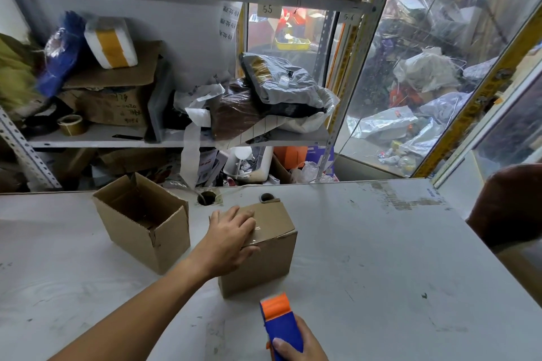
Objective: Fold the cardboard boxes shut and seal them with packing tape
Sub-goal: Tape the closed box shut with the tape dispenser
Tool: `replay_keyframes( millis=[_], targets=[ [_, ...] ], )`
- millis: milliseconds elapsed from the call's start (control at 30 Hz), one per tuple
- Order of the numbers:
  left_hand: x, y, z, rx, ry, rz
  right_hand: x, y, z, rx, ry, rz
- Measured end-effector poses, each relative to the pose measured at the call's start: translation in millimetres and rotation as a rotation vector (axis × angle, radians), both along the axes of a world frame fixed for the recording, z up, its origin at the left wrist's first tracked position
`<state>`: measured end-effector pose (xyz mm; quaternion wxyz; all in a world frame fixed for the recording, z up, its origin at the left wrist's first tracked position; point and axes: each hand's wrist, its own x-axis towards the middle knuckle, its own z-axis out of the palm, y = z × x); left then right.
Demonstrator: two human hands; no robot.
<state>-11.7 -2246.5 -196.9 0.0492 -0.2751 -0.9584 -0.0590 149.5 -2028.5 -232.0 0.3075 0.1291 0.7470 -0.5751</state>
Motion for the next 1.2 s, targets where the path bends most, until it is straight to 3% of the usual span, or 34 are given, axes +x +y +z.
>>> replay_keyframes(
  millis=[200,533,633,733,833,867,933,1033,1200],
  targets=[
    [5.1,14.5,-4.6,-0.107,-0.036,0.079,-10.7,-5.4,2.9,0.098,-0.034,-0.062],
    [6.9,16.6,-11.5,-0.123,0.08,0.027,-66.0,-37.1,35.8,0.219,-0.291,-0.078],
    [7.4,16.3,-8.6,-0.129,0.067,0.015,-84.0,-48.1,49.6,0.229,-0.215,0.015],
    [7.6,13.8,-5.9,-0.102,0.081,0.01,-102.9,-63.1,63.6,0.293,-0.164,-0.05],
    [7.6,10.7,-6.2,-0.083,0.06,0.008,-94.8,-80.7,50.6,0.33,-0.079,0.089],
    [6.9,9.7,-7.4,-0.085,0.057,0.0,-91.4,-84.8,41.9,0.395,-0.116,0.07],
    [5.7,10.6,-7.2,-0.081,0.062,0.014,-81.2,-79.0,26.3,0.339,-0.187,-0.064],
    [9.3,19.4,-2.9,-0.116,0.035,0.041,-81.1,-61.3,30.3,0.318,-0.357,-0.08],
    [17.5,41.5,-7.2,-0.098,0.007,0.119,-63.3,-15.3,34.0,0.319,-0.355,-0.23]
  ],
)
